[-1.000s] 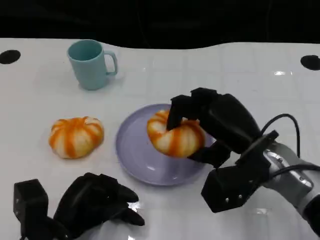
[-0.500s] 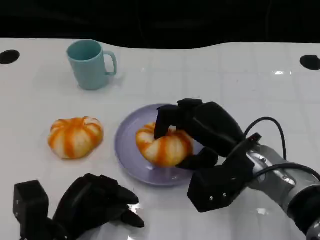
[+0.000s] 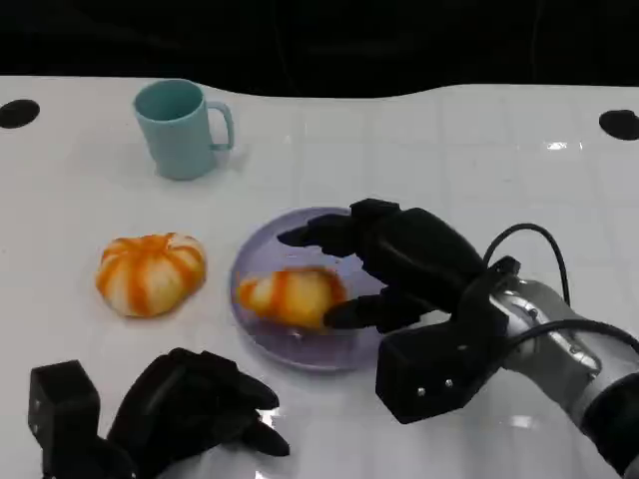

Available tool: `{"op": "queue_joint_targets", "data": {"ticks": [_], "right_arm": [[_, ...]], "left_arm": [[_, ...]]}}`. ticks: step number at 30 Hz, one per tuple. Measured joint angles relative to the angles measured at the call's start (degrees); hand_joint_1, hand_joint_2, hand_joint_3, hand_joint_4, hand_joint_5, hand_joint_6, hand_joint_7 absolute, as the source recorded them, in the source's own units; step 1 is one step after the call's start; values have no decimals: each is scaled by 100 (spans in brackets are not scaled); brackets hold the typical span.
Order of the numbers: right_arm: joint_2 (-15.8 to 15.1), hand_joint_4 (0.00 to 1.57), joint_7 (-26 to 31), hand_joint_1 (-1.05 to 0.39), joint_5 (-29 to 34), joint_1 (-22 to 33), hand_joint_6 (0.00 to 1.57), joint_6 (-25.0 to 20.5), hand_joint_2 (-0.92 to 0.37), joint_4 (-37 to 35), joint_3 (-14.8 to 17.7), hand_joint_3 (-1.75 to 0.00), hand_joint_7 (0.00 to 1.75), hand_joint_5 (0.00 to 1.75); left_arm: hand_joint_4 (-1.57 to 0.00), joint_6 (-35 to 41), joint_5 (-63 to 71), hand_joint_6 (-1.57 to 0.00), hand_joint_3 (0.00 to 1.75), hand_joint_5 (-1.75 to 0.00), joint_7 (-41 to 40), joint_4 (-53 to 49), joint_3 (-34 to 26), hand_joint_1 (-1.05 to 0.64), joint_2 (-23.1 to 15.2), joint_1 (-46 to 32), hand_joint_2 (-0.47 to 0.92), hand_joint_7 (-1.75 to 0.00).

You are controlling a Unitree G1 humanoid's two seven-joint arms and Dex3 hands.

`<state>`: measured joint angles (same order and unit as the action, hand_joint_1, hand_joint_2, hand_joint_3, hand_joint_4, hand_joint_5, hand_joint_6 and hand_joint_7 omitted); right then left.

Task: Grasp the bread from the table and place it into the plate.

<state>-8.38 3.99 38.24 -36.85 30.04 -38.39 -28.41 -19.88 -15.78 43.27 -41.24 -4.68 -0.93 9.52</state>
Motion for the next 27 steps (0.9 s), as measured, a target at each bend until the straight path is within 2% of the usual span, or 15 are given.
{"op": "queue_joint_targets", "data": {"ticks": [8, 13, 22, 27], "right_arm": [[-199, 4, -347, -86, -103, 246, 12, -213, -92, 547, 51, -36, 11, 60], [-366, 4, -559, -85, -324, 434, 13, -231, -92, 864, 196, -37, 11, 60], [-580, 12, -698, -80, -604, 834, 21, -167, -92, 1212, 437, -36, 13, 64], [-770, 20, -685, -73, -927, 1395, 31, 66, -92, 1696, 770, -30, 16, 71]], "left_arm": [[-157, 40, -5, -157, 0, -24, 1, 13, -1, -105, 6, 1, 73, -3], [-157, 68, -8, -157, 0, -24, 2, 22, -4, -105, 8, 3, 74, -3], [-157, 112, -23, -157, 0, -24, 4, 30, -12, -105, 20, 10, 71, -3], [-157, 131, -80, -157, 1, -25, 3, 31, -18, -105, 34, 6, 73, -3]]}}
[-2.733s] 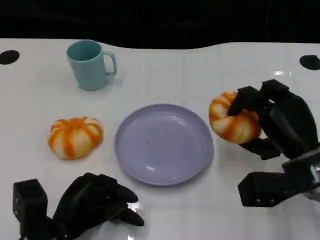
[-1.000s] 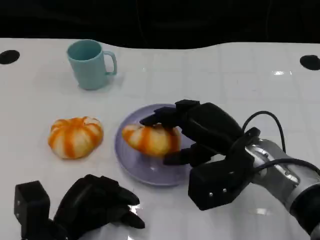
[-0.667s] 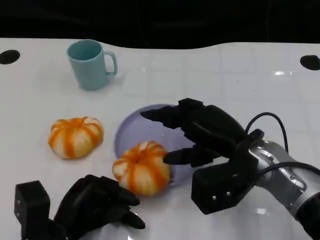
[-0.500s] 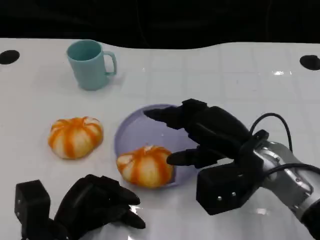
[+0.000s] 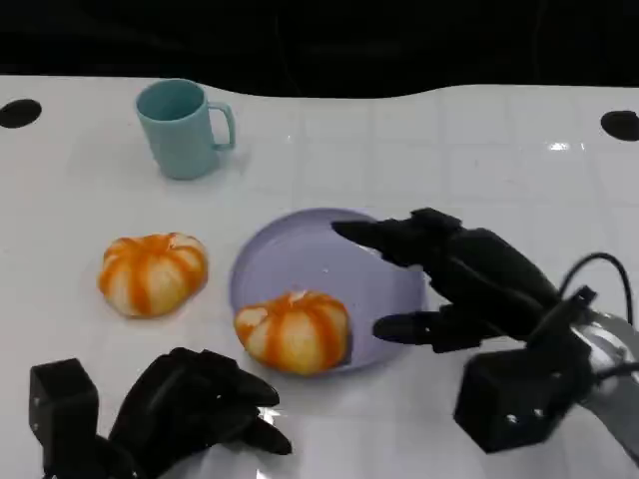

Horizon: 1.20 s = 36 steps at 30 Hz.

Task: Grasp the bread from the table and place it into the plate.

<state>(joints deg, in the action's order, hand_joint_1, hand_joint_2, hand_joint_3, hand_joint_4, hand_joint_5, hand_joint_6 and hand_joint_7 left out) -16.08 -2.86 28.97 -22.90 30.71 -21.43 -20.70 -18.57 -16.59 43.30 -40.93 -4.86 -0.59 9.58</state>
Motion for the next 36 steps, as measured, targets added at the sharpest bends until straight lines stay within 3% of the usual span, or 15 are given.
{"op": "queue_joint_targets", "data": {"ticks": [11, 12, 14, 15, 17, 21, 24, 28, 36], "right_arm": [[-144, 39, -93, -62, -737, 1243, 58, 115, -92, 978, 638, -28, 26, 98], [-144, 42, -116, -60, -807, 1318, 64, 116, -92, 1030, 673, -26, 34, 115], [-138, 44, -210, -58, -1130, 1519, 68, 118, -92, 1148, 785, -24, 45, 132], [-124, 49, -267, -52, -1318, 1615, 65, 115, -92, 1188, 829, -21, 72, 149], [-43, 55, -506, -50, -1885, 1814, 58, 93, -92, 1223, 887, -20, 108, 163], [115, 57, -1031, -51, -2879, 2215, 48, -222, -92, 1435, 990, -21, 155, 174], [180, 59, -1301, -49, -3389, 2622, 43, -723, -92, 1817, 1054, -21, 171, 175], [224, 64, -1467, -45, -3659, 3074, 45, -1079, -92, 2182, 1175, -20, 174, 175], [337, 68, -1707, -41, -4051, 3464, 49, -1742, -92, 2637, 1275, -19, 175, 175]], "left_arm": [[-157, -50, 79, -157, 1, -26, -3, 34, 22, -105, 10, -18, 74, -4], [-157, -52, 80, -157, 1, -26, -3, 35, 22, -105, 12, -18, 74, -4], [-157, -45, 80, -157, 0, -26, -4, 40, 21, -105, 13, -21, 73, -4], [-157, -43, 79, -157, 0, -26, -4, 42, 19, -105, 13, -22, 73, -4], [-157, -37, 80, -157, 0, -25, -7, 56, 20, -105, 21, -23, 73, -4], [-157, -41, 78, -157, 0, -25, -9, 68, 21, -105, 43, -23, 73, -4], [-157, -36, 73, -157, 0, -24, -9, 83, 17, -105, 50, -30, 73, -3], [-157, -34, 72, -157, 0, -23, -7, 95, 20, -105, 67, -33, 73, -3], [-157, 65, 73, -157, 0, -22, -8, 255, 26, -105, 65, -93, 73, -3]]}}
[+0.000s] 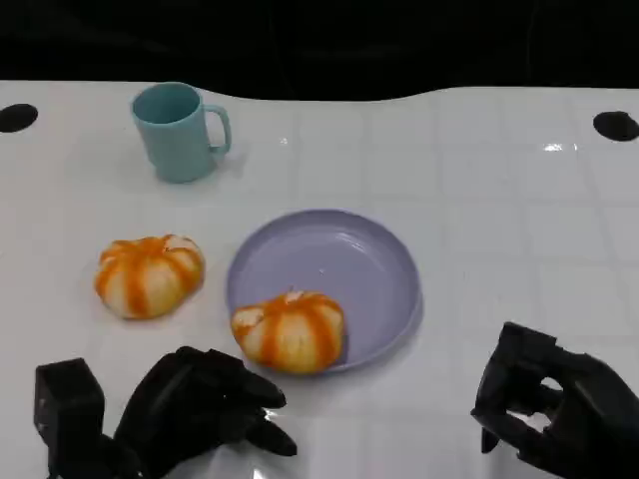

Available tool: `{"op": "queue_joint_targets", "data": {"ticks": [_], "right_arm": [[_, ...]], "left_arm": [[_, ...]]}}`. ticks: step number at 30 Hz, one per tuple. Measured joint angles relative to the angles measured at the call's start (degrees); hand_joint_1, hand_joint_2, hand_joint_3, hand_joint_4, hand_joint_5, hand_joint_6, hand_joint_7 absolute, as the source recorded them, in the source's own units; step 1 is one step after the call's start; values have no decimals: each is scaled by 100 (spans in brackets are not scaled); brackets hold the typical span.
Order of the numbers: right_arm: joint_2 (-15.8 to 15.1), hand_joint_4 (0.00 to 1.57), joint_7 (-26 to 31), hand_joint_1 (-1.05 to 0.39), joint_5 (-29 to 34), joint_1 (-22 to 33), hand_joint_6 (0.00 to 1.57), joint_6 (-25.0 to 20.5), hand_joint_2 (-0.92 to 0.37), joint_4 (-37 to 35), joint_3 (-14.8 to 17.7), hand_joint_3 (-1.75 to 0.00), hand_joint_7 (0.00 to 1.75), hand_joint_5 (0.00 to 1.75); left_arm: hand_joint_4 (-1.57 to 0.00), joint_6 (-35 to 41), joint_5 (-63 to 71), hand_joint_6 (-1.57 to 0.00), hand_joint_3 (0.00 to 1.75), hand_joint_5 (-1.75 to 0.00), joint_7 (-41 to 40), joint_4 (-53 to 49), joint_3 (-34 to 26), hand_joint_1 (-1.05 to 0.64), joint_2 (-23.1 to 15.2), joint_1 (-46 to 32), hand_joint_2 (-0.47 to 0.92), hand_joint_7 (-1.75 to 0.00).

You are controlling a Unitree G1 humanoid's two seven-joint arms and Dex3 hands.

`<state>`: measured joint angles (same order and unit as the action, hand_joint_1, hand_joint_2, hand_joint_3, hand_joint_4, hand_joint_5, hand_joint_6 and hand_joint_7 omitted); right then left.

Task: Grasp the bread from the table and place it into the plate.

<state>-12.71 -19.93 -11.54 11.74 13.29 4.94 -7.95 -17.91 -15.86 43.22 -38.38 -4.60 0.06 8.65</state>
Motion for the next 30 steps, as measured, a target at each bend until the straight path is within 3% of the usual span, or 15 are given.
{"op": "queue_joint_targets", "data": {"ticks": [6, 12, 24, 30], "right_arm": [[105, 75, -114, -39, -70, 19, 57, -85, -92, 68, 105, -16, 175, 175], [339, 81, -561, -37, -393, -31, 62, 93, -92, -364, 212, -13, 175, 175], [597, 79, -719, -37, -278, -223, 61, 755, -92, -1014, 283, -13, 175, 175], [724, 78, -687, -38, -272, -274, 61, 769, -92, -1079, 351, -14, 175, 175]], "left_arm": [[-157, 27, 1, -157, 0, -22, 0, 62, 7, -105, -2, -39, 73, -3], [-157, 28, -17, -156, 0, -22, 12, 59, -2, -105, -7, -39, 72, -3], [-157, -92, 11, -157, 0, -21, 9, -161, -9, -105, -78, -24, 74, -2], [-157, -106, -9, -157, 0, -21, 13, -287, -38, -105, -89, 88, 74, -2]]}}
